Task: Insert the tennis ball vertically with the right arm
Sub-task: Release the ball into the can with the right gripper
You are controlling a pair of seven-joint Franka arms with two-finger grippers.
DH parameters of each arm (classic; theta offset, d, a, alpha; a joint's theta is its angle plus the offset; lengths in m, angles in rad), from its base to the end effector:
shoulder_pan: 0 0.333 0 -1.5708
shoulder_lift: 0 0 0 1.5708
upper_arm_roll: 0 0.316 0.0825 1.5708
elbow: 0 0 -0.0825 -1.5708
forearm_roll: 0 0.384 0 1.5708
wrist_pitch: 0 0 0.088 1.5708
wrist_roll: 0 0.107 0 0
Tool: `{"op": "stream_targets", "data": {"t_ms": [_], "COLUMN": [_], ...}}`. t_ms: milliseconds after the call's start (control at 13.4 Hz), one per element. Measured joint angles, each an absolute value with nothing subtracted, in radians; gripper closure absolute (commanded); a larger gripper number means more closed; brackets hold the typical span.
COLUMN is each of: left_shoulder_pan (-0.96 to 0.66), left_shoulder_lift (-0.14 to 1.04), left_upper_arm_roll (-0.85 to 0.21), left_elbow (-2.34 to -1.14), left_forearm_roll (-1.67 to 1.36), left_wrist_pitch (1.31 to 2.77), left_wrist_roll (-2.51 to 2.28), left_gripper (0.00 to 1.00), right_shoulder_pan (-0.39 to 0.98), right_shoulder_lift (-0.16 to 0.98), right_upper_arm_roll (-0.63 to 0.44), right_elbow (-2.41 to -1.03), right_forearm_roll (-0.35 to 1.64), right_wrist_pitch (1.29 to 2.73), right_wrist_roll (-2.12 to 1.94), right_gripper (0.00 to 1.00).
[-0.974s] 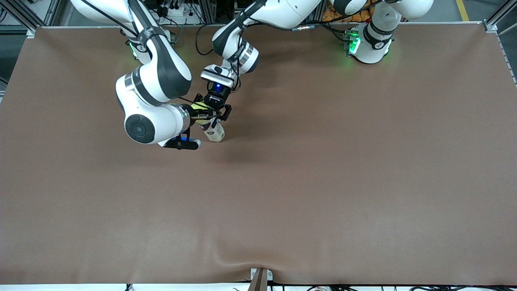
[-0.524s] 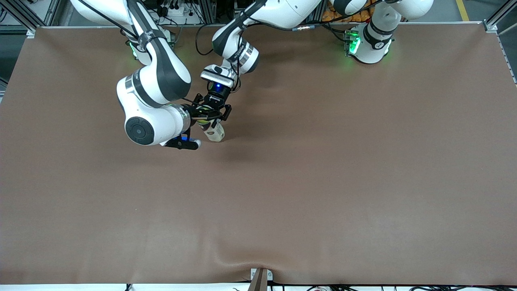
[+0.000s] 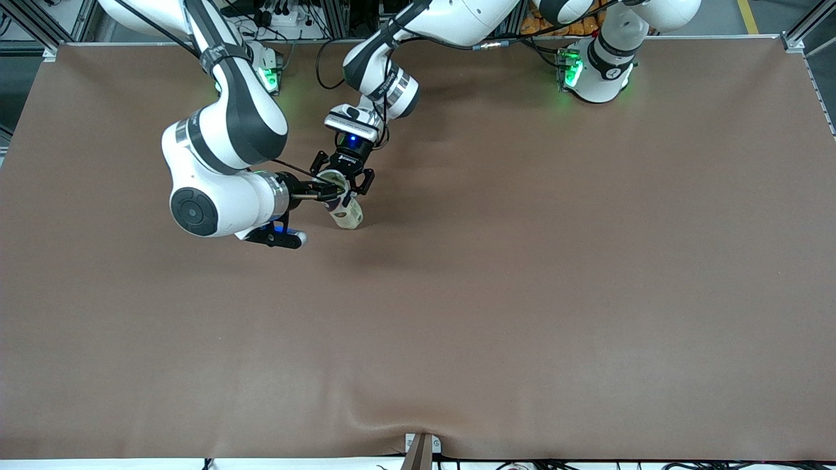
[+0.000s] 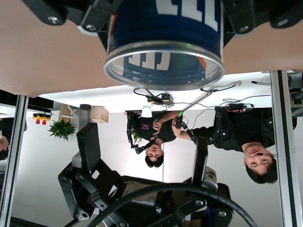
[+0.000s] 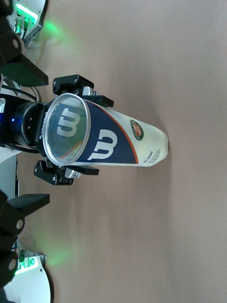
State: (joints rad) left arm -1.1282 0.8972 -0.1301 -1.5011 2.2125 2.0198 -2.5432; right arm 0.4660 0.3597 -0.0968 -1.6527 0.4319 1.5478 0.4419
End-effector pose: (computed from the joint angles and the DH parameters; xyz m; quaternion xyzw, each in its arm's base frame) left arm 0.2863 -0.6727 0.1689 0.7048 -0.1257 0.6805 0.1557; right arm 0.5463 0.2662 0.3835 -0.9520 0.0799 0.2818 0.0888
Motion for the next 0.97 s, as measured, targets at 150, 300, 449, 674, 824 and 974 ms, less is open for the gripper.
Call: {"op": "stream_targets", "data": {"t_ms": [150,300,449,674,824,974], "left_shoulder_pan": [-1.128,-1.128,-1.129,-1.130,-1.132,-1.133], "left_shoulder_lift": [0.897,0.897,0.897,0.897,0.897,0.890], "left_upper_arm_roll": [-0.130,-0.130,-0.131,-0.132,-0.133,-0.134], "left_elbow": [-1.501,-1.502,-1.504,-1.521,-1.535,-1.551], "left_forearm_roll": [2.212,2.212,2.212,2.212,2.212,2.212], "left_wrist_pitch": [2.020,2.020,2.020,2.016,2.006,2.001], "left_wrist_roll": [-2.548,-2.550,-2.550,-2.550,-2.550,-2.550], "left_gripper": [0.00,0.00,0.00,0.00,0.00,0.00], "right_shoulder_pan": [0.467,0.467,0.468,0.469,0.468,0.468], "right_shoulder_lift": [0.360,0.360,0.360,0.360,0.360,0.360], "right_upper_arm_roll": [-0.096,-0.095,-0.095,-0.094,-0.094,-0.095], "right_elbow": [-1.653,-1.656,-1.662,-1.663,-1.663,-1.663], "right_forearm_roll": [0.432,0.432,0.432,0.432,0.432,0.432], "right_wrist_pitch": [1.548,1.547,1.546,1.542,1.542,1.542], "right_wrist_roll": [0.442,0.442,0.442,0.442,0.442,0.442], "right_gripper": [0.00,0.00,0.00,0.00,0.00,0.00]}}
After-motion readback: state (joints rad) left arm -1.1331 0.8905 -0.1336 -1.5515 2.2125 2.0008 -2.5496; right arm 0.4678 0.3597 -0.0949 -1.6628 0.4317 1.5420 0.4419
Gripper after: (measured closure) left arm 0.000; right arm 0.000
